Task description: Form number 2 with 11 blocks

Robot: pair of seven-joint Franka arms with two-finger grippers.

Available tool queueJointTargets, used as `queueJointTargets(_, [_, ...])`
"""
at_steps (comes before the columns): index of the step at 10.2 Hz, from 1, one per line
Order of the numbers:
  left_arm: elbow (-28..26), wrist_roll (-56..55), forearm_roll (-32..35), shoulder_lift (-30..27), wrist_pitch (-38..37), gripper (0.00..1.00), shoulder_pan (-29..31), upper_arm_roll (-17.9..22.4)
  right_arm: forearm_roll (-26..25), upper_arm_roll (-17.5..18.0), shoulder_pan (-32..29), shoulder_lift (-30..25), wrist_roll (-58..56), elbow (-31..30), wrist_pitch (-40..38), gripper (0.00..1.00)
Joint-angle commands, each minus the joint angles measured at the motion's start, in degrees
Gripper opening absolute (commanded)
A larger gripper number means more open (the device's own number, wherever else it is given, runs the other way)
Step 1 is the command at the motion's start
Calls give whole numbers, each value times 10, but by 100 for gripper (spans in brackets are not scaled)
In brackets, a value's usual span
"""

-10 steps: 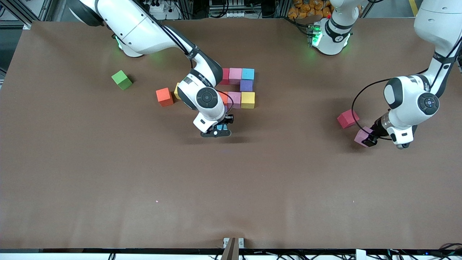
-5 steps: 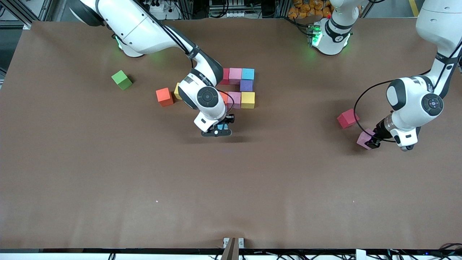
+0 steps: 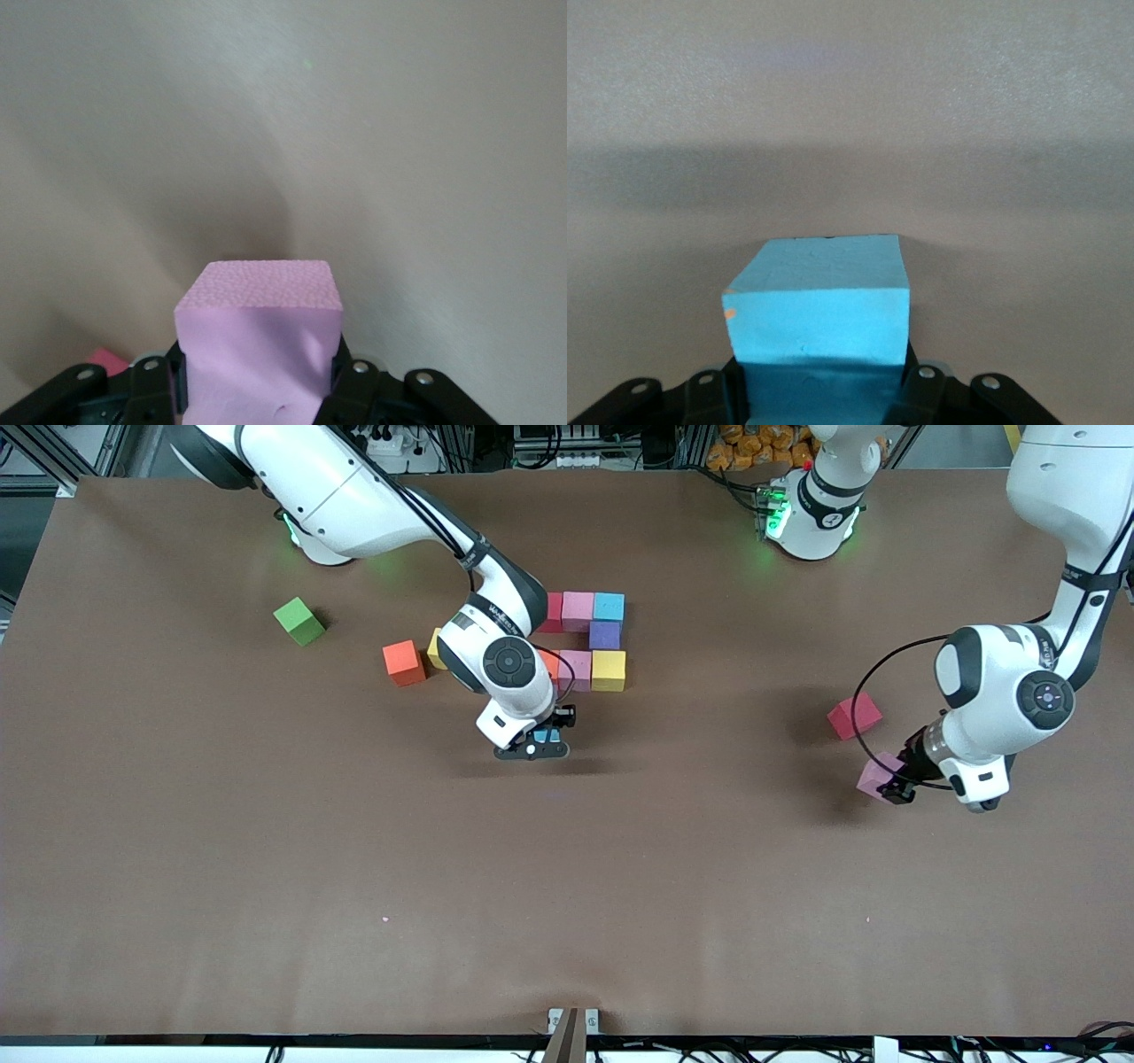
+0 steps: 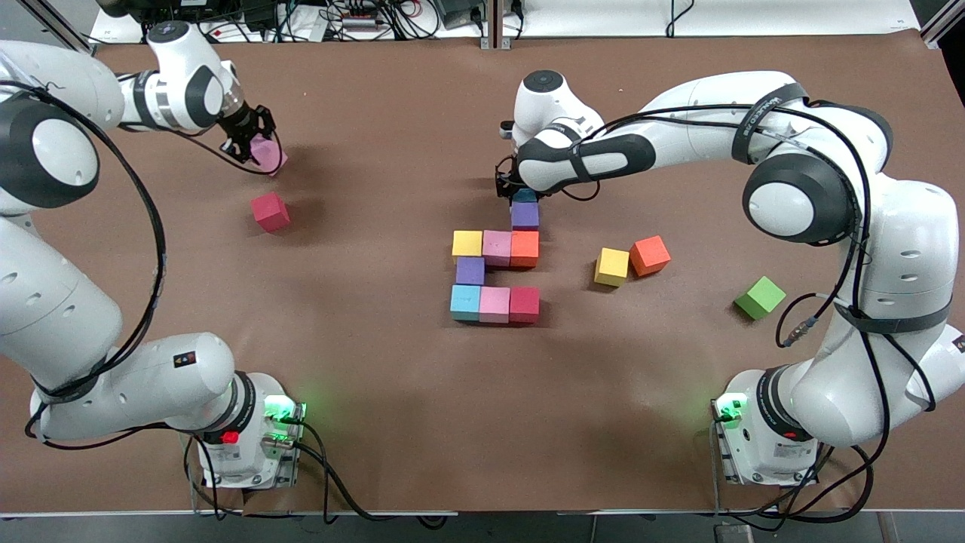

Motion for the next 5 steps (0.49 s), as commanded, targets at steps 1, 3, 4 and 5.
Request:
queueJointTargets(1, [17,-54,12,0,-15,10,-32,1,3,0,2,1,7,-11,12,30])
queueJointTargets(3, [42,-101,12,6,-30,10,-62,3,3,0,2,1,8,-10,12,37])
queueJointTargets(4, [59,-116,12,13,-54,10,-70,3,3,0,2,0,9,-10,12,49])
queueJointTargets(5, [81,-133,12,21,-84,10,-80,3,3,0,2,0,9,-10,12,60])
